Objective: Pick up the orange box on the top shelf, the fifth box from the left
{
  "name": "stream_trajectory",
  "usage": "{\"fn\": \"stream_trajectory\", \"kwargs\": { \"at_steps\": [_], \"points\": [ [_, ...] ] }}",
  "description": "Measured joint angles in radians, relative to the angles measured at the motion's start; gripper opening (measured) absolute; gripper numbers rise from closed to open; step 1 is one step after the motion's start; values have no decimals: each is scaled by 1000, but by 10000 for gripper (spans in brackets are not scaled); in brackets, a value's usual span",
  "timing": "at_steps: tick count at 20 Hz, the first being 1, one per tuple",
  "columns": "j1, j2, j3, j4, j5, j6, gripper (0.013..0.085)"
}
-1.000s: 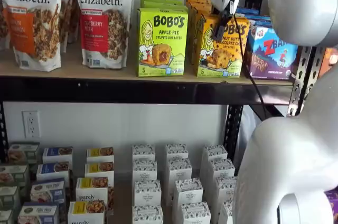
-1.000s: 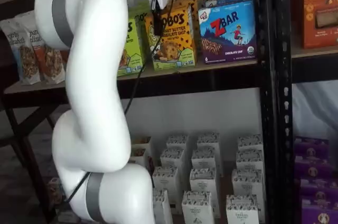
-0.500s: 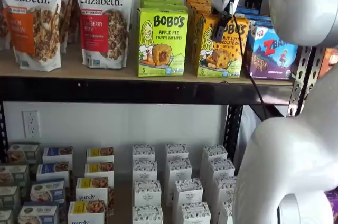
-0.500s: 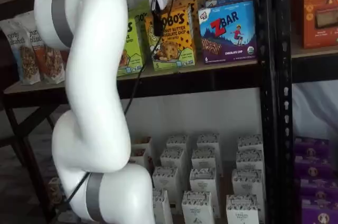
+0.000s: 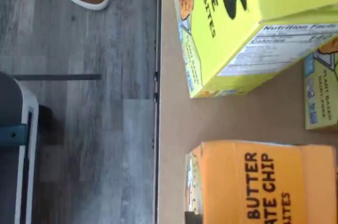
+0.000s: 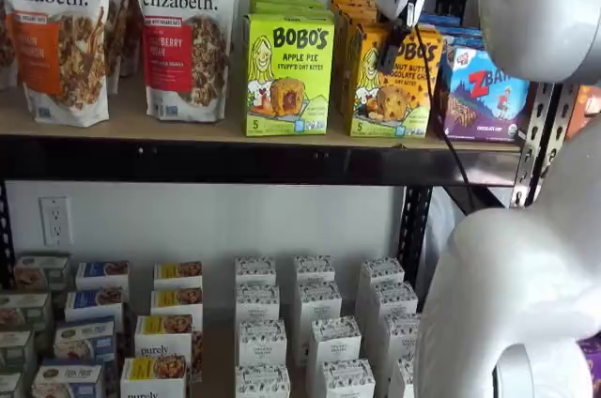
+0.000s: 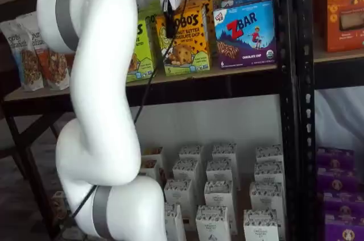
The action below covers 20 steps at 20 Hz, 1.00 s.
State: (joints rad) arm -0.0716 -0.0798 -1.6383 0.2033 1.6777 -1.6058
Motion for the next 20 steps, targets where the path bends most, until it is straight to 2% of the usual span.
{"fn": "stream_trajectory", "kwargs": {
  "at_steps": [8, 11, 20],
  "points": [
    [5, -12, -9, -3, 24, 8, 370],
    [12, -33, -9, -18, 44, 16, 370],
    [-4, -114, -4, -12, 166, 16, 370]
  ]
}}
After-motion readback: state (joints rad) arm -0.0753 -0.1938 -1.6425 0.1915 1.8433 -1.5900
